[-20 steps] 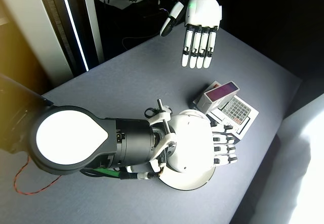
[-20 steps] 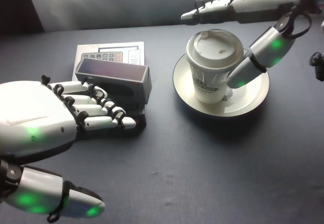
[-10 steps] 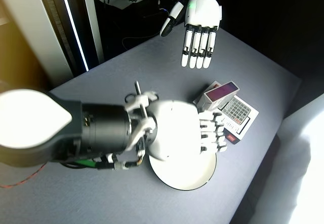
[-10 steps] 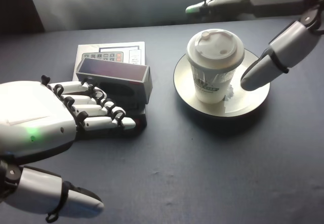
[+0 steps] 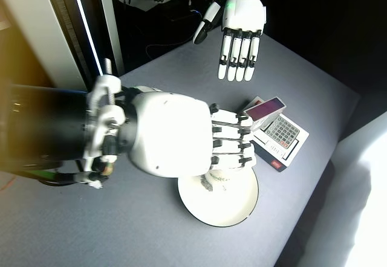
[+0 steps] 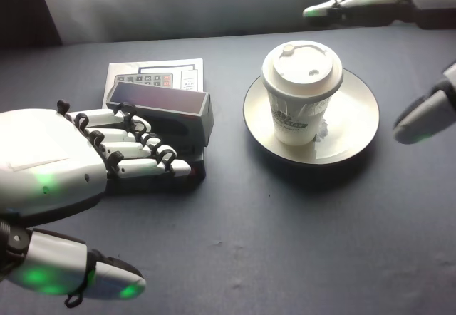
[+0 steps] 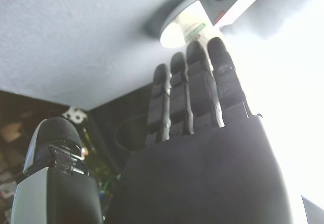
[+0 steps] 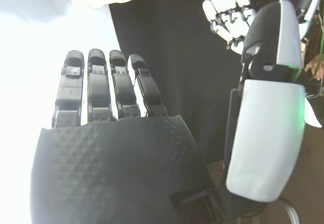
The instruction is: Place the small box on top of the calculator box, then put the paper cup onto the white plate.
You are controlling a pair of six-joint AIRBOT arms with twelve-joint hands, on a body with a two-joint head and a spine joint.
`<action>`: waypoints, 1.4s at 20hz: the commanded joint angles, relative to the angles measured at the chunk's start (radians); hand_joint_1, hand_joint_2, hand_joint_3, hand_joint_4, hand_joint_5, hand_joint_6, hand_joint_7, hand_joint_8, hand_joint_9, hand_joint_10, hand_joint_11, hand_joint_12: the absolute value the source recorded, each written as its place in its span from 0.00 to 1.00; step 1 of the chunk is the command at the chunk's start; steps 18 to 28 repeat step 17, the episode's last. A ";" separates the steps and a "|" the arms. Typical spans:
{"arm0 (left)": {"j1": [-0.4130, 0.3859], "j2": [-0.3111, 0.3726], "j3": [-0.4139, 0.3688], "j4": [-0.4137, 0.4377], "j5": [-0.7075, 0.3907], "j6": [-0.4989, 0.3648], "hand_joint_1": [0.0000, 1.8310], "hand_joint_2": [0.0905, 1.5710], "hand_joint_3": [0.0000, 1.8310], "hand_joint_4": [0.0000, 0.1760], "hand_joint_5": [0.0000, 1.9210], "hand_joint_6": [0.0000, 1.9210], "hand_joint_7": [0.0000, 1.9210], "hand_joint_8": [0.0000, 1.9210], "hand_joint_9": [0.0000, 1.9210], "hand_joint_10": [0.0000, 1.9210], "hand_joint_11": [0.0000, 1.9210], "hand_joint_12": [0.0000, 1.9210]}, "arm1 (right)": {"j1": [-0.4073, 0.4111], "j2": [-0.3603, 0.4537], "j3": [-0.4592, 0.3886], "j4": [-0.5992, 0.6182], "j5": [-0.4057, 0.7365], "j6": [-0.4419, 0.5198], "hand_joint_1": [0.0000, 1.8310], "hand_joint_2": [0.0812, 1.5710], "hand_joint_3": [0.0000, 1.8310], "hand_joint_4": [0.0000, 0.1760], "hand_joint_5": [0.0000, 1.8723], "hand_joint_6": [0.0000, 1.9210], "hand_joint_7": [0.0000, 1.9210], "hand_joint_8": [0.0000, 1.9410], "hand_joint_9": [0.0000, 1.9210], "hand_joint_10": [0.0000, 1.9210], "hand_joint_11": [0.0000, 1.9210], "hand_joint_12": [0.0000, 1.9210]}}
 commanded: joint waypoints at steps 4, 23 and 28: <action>-0.010 0.006 0.003 -0.031 -0.086 0.000 0.11 0.70 0.00 0.00 0.12 0.00 0.15 0.00 0.15 0.00 0.00 0.28 | -0.004 0.111 -0.072 0.054 0.025 0.011 0.42 0.57 0.01 0.00 0.00 0.00 0.00 0.00 0.00 0.00 0.00 0.00; -0.020 0.007 -0.005 -0.055 -0.085 0.002 0.45 0.96 0.00 0.62 0.78 1.00 0.87 1.00 0.89 1.00 0.90 1.00 | -0.034 0.284 -0.152 0.037 0.064 0.150 0.26 1.00 0.02 0.00 0.71 1.00 0.78 1.00 0.81 1.00 0.87 1.00; -0.020 0.007 -0.005 -0.055 -0.085 0.002 0.45 0.96 0.00 0.62 0.78 1.00 0.87 1.00 0.89 1.00 0.90 1.00 | -0.034 0.284 -0.152 0.037 0.064 0.150 0.26 1.00 0.02 0.00 0.71 1.00 0.78 1.00 0.81 1.00 0.87 1.00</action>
